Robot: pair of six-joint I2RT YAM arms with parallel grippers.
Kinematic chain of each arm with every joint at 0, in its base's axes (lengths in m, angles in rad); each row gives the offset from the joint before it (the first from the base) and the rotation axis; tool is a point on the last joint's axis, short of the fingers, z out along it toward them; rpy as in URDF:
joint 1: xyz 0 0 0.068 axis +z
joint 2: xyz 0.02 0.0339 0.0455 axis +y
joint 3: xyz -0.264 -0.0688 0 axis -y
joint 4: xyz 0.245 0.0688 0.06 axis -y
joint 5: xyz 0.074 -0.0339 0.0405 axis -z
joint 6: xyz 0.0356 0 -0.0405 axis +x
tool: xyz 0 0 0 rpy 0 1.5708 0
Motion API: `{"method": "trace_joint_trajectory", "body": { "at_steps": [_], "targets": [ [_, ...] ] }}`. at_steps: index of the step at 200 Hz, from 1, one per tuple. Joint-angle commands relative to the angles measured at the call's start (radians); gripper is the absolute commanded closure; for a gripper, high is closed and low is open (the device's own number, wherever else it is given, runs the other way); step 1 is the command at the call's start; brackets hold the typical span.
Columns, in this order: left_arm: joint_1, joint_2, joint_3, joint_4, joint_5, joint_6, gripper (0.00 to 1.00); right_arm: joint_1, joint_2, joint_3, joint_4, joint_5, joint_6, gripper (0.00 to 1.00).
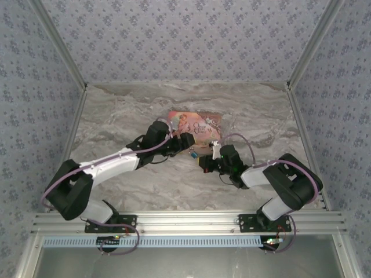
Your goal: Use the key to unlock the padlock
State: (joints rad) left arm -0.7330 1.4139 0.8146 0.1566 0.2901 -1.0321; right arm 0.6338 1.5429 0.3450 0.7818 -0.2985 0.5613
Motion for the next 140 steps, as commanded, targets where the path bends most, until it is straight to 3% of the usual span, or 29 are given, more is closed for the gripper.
{"method": "trace_joint_trajectory", "body": {
  "at_steps": [1, 24, 51, 75, 95, 121, 140],
  "targets": [
    [-0.015, -0.101, -0.016, 0.068, -0.131, 0.172, 0.24, 0.016, 0.004, 0.027, 0.014, 0.017, 0.017, 1.00],
    [-0.051, -0.193, -0.056, 0.103, -0.250, 0.324, 0.24, 0.029, 0.013, 0.035, 0.016, 0.024, 0.027, 1.00],
    [-0.061, -0.279, -0.076, 0.048, -0.285, 0.457, 0.24, 0.047, 0.020, 0.048, 0.016, 0.042, 0.059, 1.00],
    [-0.061, -0.369, -0.161, 0.100, -0.297, 0.533, 0.26, 0.060, 0.019, 0.052, 0.015, 0.061, 0.131, 1.00],
    [-0.054, -0.425, -0.194, 0.037, -0.344, 0.492, 0.28, 0.077, 0.016, 0.054, 0.022, 0.072, 0.175, 1.00],
    [-0.038, -0.426, -0.179, -0.107, -0.252, 0.429, 0.30, 0.098, 0.012, 0.068, 0.011, 0.084, 0.230, 1.00],
    [-0.031, -0.408, -0.202, -0.118, -0.202, 0.326, 0.33, 0.111, 0.013, 0.078, -0.005, 0.097, 0.273, 1.00]
  ]
}}
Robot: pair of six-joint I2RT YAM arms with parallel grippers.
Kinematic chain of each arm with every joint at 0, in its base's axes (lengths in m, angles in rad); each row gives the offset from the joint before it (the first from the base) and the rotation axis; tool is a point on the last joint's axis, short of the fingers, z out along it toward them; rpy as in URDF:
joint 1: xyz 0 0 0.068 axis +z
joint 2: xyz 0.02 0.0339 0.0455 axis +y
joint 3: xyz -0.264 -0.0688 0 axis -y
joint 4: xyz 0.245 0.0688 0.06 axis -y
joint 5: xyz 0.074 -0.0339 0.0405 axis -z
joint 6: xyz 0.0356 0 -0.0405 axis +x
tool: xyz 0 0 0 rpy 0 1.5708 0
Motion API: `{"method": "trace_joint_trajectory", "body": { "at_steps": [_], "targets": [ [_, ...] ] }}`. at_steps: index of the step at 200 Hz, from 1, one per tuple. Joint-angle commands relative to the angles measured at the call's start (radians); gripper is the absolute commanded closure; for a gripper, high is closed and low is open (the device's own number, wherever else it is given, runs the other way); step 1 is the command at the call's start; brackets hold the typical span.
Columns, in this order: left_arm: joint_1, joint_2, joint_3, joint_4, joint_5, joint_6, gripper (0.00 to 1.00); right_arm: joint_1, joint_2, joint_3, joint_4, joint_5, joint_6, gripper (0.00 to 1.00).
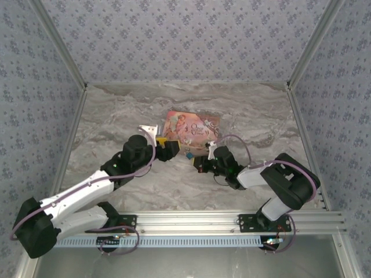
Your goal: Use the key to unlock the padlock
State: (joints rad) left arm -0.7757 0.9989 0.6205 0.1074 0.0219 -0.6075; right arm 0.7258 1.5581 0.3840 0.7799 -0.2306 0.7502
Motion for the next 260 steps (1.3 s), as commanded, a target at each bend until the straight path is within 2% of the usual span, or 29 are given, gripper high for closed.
{"method": "trace_joint_trajectory", "body": {
  "at_steps": [1, 25, 51, 80, 116, 172, 226, 260],
  "targets": [
    [0.012, 0.008, -0.011, -0.066, 0.068, -0.105, 0.34, 0.020, -0.002, 0.041, -0.004, 0.030, 0.087, 1.00],
    [0.020, 0.046, -0.102, 0.066, 0.118, -0.324, 0.38, 0.041, 0.008, 0.058, -0.016, 0.043, 0.135, 1.00],
    [0.022, 0.092, -0.157, 0.148, 0.119, -0.537, 0.42, 0.057, 0.020, 0.072, -0.018, 0.054, 0.185, 1.00],
    [0.021, 0.126, -0.210, 0.280, 0.114, -0.688, 0.48, 0.070, 0.035, 0.085, -0.014, 0.056, 0.223, 1.00],
    [0.021, 0.182, -0.249, 0.384, 0.104, -0.812, 0.49, 0.079, 0.056, 0.105, -0.016, 0.051, 0.246, 1.00],
    [0.021, 0.308, -0.260, 0.514, 0.102, -0.911, 0.51, 0.090, 0.076, 0.120, -0.019, 0.048, 0.256, 1.00],
    [0.040, 0.421, -0.257, 0.647, 0.109, -0.933, 0.53, 0.091, 0.075, 0.124, -0.024, 0.038, 0.285, 1.00],
    [0.058, 0.463, -0.241, 0.668, 0.128, -0.946, 0.56, 0.091, 0.070, 0.121, -0.021, 0.029, 0.304, 1.00]
  ]
}}
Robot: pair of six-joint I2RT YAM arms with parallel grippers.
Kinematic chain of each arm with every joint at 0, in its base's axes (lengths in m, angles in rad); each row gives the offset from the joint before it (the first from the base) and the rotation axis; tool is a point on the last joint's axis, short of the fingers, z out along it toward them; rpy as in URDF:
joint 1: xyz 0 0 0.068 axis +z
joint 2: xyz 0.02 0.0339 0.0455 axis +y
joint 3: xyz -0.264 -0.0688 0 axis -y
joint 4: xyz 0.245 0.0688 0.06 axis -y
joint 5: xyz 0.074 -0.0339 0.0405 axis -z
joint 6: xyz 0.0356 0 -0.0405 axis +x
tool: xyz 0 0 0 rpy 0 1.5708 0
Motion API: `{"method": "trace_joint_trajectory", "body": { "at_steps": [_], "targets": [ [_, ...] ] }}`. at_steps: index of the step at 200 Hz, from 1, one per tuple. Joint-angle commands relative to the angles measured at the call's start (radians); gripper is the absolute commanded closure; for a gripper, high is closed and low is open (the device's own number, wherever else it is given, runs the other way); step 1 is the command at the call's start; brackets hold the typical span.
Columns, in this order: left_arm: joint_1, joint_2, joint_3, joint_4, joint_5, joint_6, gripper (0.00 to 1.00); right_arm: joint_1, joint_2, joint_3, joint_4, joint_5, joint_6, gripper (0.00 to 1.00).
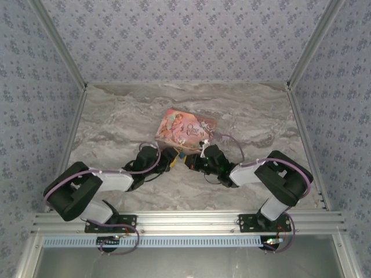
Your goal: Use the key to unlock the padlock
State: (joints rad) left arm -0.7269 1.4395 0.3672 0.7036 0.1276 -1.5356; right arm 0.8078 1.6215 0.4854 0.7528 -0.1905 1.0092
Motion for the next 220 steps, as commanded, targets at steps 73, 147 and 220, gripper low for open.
{"method": "trace_joint_trajectory", "body": {
  "at_steps": [73, 147, 220],
  "targets": [
    [0.008, 0.158, 0.034, 0.226, 0.043, -0.080, 0.64, 0.010, 0.008, 0.028, 0.002, -0.017, 0.054, 1.00],
    [-0.019, 0.236, 0.084, 0.289, 0.049, -0.115, 0.72, 0.006, 0.008, 0.029, 0.000, -0.015, 0.062, 1.00],
    [-0.024, 0.193, 0.087, 0.224, 0.024, -0.091, 0.90, -0.012, -0.036, 0.008, -0.031, -0.019, 0.037, 0.92]
  ]
}}
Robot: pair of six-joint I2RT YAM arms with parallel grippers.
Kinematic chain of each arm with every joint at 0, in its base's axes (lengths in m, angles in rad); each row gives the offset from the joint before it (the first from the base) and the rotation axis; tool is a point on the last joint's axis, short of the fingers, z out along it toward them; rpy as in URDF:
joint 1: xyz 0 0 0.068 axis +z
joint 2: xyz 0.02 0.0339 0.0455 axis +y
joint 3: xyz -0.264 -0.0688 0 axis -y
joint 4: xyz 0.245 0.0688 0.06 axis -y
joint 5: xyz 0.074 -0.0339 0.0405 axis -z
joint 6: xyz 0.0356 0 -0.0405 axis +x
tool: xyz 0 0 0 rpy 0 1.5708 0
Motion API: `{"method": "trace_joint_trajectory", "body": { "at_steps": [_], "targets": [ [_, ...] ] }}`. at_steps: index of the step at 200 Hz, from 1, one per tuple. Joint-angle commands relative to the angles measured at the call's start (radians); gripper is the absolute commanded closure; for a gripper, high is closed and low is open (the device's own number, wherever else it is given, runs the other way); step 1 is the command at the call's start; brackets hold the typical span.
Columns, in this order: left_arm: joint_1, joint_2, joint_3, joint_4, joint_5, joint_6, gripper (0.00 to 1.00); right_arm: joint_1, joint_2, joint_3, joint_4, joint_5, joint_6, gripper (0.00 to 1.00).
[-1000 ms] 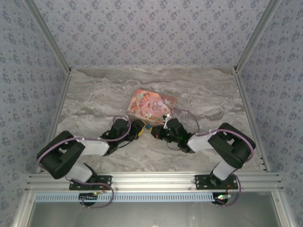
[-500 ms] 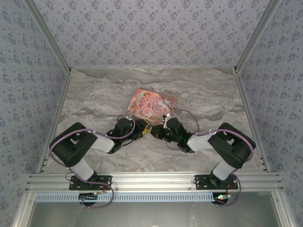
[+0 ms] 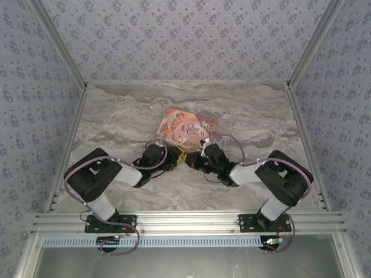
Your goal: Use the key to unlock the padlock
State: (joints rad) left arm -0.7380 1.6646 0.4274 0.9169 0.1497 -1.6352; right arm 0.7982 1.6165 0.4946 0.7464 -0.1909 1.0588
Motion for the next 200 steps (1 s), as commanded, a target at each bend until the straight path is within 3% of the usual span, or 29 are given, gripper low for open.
{"method": "trace_joint_trajectory", "body": {
  "at_steps": [1, 20, 40, 81, 126, 178, 191, 200],
  "targets": [
    [-0.013, -0.033, 0.027, 0.009, 0.002, 0.010, 0.90, -0.002, -0.032, -0.001, -0.025, -0.019, -0.014, 0.91],
    [-0.013, -0.044, 0.027, -0.004, -0.002, 0.016, 0.95, -0.005, -0.057, -0.005, -0.062, -0.016, -0.049, 0.71],
    [-0.014, -0.058, 0.032, -0.022, -0.004, 0.027, 0.99, -0.010, -0.103, -0.011, -0.135, -0.008, -0.109, 0.61],
    [-0.014, -0.084, 0.037, -0.062, -0.013, 0.048, 1.00, -0.025, -0.253, -0.042, -0.308, 0.050, -0.259, 0.45],
    [-0.014, -0.098, 0.043, -0.082, -0.010, 0.057, 1.00, -0.022, -0.497, -0.038, -0.523, 0.162, -0.587, 0.32],
    [-0.013, -0.137, 0.047, -0.148, -0.023, 0.066, 1.00, 0.018, -0.720, 0.006, -0.622, 0.143, -0.964, 0.27],
    [-0.013, -0.152, 0.052, -0.173, -0.028, 0.072, 1.00, 0.039, -0.739, 0.002, -0.626, 0.149, -1.063, 0.09],
    [-0.013, -0.161, 0.057, -0.192, -0.027, 0.076, 1.00, 0.058, -0.744, 0.012, -0.652, 0.167, -1.132, 0.06]
  ]
}}
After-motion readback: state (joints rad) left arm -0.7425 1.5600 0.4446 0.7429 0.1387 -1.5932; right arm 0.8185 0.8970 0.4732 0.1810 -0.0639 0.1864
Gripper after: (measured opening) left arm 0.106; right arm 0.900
